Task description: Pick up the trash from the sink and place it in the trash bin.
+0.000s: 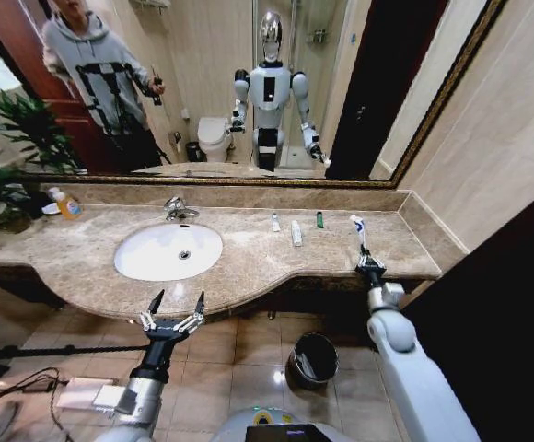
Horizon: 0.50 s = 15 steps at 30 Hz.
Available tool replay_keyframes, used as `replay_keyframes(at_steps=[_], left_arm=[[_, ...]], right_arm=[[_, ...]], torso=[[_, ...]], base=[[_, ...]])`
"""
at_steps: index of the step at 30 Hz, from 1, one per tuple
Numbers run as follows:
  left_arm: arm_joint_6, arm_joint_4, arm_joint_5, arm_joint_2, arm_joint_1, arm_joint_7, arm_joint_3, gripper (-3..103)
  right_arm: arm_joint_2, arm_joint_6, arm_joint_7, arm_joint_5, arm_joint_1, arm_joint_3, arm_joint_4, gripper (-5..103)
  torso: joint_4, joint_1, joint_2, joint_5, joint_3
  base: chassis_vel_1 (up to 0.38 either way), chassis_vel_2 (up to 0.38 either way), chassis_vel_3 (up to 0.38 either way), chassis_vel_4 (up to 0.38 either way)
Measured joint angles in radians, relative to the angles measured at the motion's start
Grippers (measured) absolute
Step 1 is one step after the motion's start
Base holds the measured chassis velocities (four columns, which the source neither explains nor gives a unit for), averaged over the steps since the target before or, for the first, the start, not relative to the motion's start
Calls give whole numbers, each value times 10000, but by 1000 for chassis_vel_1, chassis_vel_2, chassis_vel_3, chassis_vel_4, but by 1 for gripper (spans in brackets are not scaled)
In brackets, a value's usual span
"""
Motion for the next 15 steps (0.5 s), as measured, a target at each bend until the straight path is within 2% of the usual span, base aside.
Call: replay_keyframes(at_steps=[8, 15], left_arm=[[0, 0, 0, 0, 0, -2, 0, 100], [0, 1, 0, 0, 0, 1, 0, 100]], right_arm=[[730, 736, -333, -323, -1784, 456, 1155, 0], [1562, 1833, -572, -720, -3502, 634, 1275, 0]], torso=[[0, 0, 0, -1, 0], [0, 0, 0, -4, 1]], base=[[0, 0, 0, 0], [0, 0, 0, 0]])
